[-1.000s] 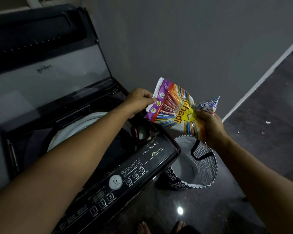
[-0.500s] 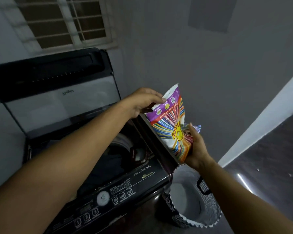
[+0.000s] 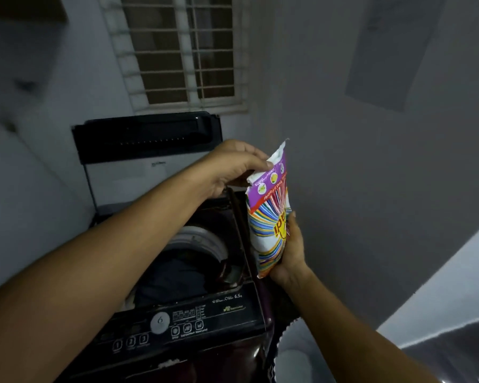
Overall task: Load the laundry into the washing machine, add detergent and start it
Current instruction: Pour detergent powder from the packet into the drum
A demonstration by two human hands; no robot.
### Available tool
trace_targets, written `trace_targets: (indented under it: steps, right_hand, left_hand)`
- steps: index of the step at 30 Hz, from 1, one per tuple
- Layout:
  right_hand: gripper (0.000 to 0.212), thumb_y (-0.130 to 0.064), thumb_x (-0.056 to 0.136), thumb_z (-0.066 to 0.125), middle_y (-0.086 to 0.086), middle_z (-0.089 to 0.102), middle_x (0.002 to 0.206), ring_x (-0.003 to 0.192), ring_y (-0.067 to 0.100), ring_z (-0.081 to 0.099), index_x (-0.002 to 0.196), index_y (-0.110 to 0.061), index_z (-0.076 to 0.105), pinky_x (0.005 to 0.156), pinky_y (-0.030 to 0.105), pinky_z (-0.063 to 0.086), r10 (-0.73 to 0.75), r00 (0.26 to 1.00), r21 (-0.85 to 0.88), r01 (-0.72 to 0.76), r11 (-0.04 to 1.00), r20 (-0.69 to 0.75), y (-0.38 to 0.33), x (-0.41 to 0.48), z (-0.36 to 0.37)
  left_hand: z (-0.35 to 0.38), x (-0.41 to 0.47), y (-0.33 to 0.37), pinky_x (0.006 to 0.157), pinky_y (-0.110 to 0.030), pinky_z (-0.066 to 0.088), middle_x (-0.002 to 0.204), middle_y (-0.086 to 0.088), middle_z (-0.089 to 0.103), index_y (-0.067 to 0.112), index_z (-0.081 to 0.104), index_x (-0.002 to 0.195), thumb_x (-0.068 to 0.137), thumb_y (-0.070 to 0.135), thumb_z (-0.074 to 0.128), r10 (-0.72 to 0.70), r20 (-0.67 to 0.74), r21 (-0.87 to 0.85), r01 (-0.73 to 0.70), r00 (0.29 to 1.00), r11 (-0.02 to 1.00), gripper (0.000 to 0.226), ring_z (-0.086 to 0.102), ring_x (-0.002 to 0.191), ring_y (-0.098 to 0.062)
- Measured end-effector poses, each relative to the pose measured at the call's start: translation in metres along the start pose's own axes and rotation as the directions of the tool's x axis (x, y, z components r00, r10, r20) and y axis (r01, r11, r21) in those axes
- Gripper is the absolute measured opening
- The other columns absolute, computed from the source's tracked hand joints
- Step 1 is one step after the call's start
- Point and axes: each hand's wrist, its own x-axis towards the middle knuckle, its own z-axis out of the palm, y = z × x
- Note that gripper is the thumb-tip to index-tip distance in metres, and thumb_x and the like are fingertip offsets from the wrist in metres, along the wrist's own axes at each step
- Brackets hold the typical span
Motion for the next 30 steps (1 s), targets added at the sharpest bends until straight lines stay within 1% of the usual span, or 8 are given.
trace_targets:
  steps: [5, 8, 11, 14, 16, 19, 24, 30]
  right_hand:
    - [0.071, -0.069, 0.098, 0.034, 0.009, 0.070, 0.125, 0.102, 0.028, 0.072, 0.138, -0.017, 0.061, 0.086, 0.041, 0.058, 0.099, 0.993, 0.004, -0.099, 0.995, 0.059, 0.024, 0.008, 0.020]
    - [0.069, -0.069, 0.098, 0.035, 0.007, 0.067, 0.131, 0.109, 0.028, 0.069, 0.139, -0.019, 0.061, 0.103, 0.046, 0.050, 0.102, 0.990, -0.024, -0.100, 0.995, 0.097, 0.041, 0.017, 0.030]
    - [0.068, -0.069, 0.096, 0.040, 0.007, 0.062, 0.140, 0.129, 0.032, 0.058, 0.140, -0.020, 0.059, 0.117, 0.052, 0.035, 0.105, 0.986, -0.053, -0.099, 0.994, 0.128, 0.060, 0.026, 0.038]
    - [0.071, -0.072, 0.093, 0.044, 0.007, 0.057, 0.145, 0.133, 0.032, 0.054, 0.141, -0.023, 0.058, 0.117, 0.051, 0.036, 0.118, 0.983, -0.079, -0.107, 0.991, 0.139, 0.077, 0.030, 0.052]
    - [0.070, -0.071, 0.094, 0.042, 0.005, 0.062, 0.139, 0.118, 0.029, 0.064, 0.139, -0.021, 0.060, 0.107, 0.045, 0.047, 0.136, 0.981, -0.091, -0.124, 0.988, 0.135, 0.087, 0.026, 0.068]
    - [0.068, -0.069, 0.096, 0.040, 0.005, 0.065, 0.135, 0.105, 0.026, 0.069, 0.138, -0.021, 0.062, 0.093, 0.039, 0.052, 0.125, 0.984, -0.058, -0.119, 0.991, 0.128, 0.101, 0.014, 0.091]
    - [0.068, -0.069, 0.096, 0.035, 0.005, 0.063, 0.138, 0.124, 0.030, 0.061, 0.137, -0.023, 0.063, 0.111, 0.044, 0.044, 0.113, 0.985, -0.032, -0.110, 0.993, 0.131, 0.134, -0.008, 0.130]
    - [0.072, -0.067, 0.098, 0.029, 0.014, 0.062, 0.138, 0.131, 0.036, 0.055, 0.138, -0.017, 0.061, 0.118, 0.049, 0.035, 0.130, 0.959, 0.016, -0.138, 0.990, 0.252, 0.184, -0.051, 0.183]
  left_hand:
    - [-0.018, -0.019, -0.009, 0.061, -0.019, 0.054, 0.076, -0.006, 0.076, 0.010, 0.073, 0.089, 0.084, 0.010, 0.074, 0.029, -0.142, -0.033, -0.034, 0.989, 0.999, 0.006, 0.069, 0.063, -0.011]
    - [-0.037, -0.031, -0.014, 0.078, -0.029, 0.055, 0.092, -0.009, 0.077, 0.010, 0.074, 0.090, 0.082, 0.014, 0.077, 0.035, -0.196, -0.015, -0.038, 0.980, 0.999, 0.010, 0.071, 0.076, -0.014]
    - [-0.055, -0.052, -0.013, 0.071, -0.024, 0.056, 0.084, -0.009, 0.077, 0.009, 0.075, 0.096, 0.083, 0.015, 0.076, 0.026, -0.199, -0.042, -0.035, 0.980, 0.999, 0.015, 0.070, 0.069, -0.012]
    - [-0.071, -0.074, -0.011, 0.064, -0.020, 0.054, 0.077, -0.005, 0.076, 0.010, 0.074, 0.094, 0.083, 0.015, 0.076, 0.053, -0.269, -0.052, -0.069, 0.962, 0.996, 0.012, 0.069, 0.064, -0.009]
    - [-0.086, -0.087, -0.011, 0.066, -0.022, 0.052, 0.080, -0.006, 0.076, 0.011, 0.076, 0.094, 0.084, 0.018, 0.075, 0.059, -0.341, -0.112, -0.103, 0.938, 0.988, 0.012, 0.068, 0.068, -0.011]
    - [-0.107, -0.113, -0.008, 0.066, -0.021, 0.048, 0.095, -0.003, 0.074, 0.015, 0.076, 0.107, 0.092, 0.041, 0.065, 0.078, -0.289, -0.132, -0.120, 0.954, 0.984, 0.032, 0.063, 0.079, -0.012]
    - [-0.134, -0.171, -0.022, 0.094, -0.036, 0.051, 0.099, 0.004, 0.074, 0.022, 0.071, 0.113, 0.093, 0.065, 0.043, 0.095, -0.248, -0.135, -0.132, 0.964, 0.982, 0.055, 0.067, 0.091, -0.009]
    - [-0.150, -0.233, -0.073, 0.094, -0.034, 0.055, 0.115, -0.001, 0.074, 0.013, 0.065, 0.122, 0.092, 0.024, 0.069, 0.201, -0.318, -0.106, -0.245, 0.927, 0.964, 0.032, 0.070, 0.106, -0.016]
